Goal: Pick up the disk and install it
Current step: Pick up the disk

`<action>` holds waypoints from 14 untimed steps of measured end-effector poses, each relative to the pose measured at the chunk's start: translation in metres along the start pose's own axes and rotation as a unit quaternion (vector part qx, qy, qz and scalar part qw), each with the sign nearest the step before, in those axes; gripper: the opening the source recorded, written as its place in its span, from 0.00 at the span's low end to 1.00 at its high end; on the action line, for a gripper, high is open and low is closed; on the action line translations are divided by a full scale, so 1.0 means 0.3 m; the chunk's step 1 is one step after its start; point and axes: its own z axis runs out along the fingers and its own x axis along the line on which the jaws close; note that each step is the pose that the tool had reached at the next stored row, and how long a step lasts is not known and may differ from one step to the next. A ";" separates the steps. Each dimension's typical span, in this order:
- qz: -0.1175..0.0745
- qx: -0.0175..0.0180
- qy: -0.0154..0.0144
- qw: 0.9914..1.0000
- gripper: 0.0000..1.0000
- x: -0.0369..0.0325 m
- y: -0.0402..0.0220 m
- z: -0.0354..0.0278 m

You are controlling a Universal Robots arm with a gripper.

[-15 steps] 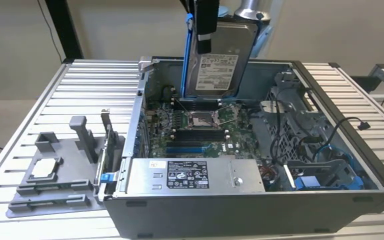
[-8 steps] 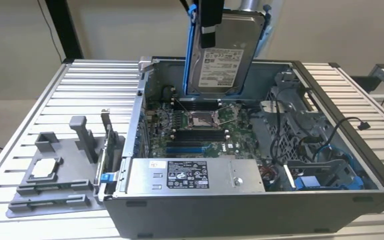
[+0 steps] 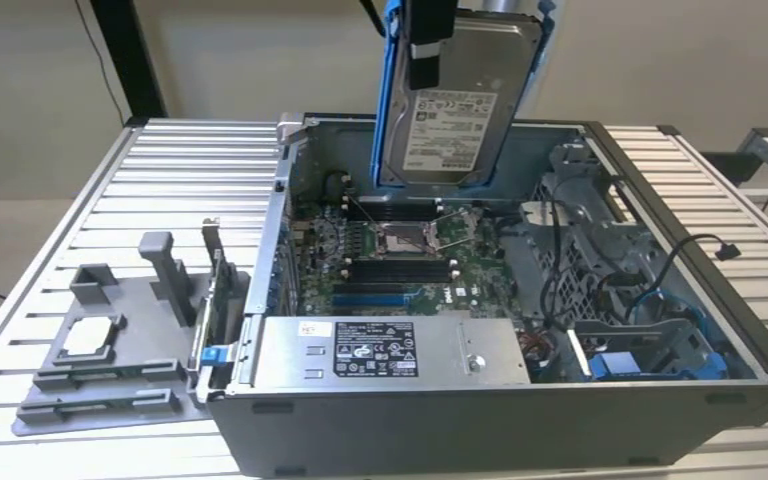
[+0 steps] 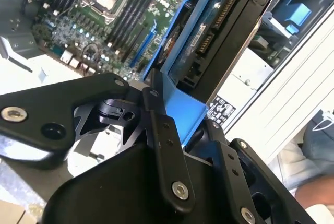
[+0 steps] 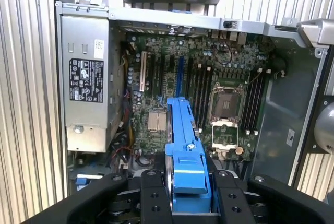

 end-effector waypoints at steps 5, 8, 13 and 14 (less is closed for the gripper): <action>0.001 0.000 -0.003 1.000 0.00 0.009 -0.023 -0.004; 0.002 0.000 -0.005 1.000 0.00 0.015 -0.037 -0.003; 0.003 0.000 -0.006 1.000 0.00 0.030 -0.055 -0.001; 0.004 0.000 -0.006 1.000 0.00 0.035 -0.055 -0.001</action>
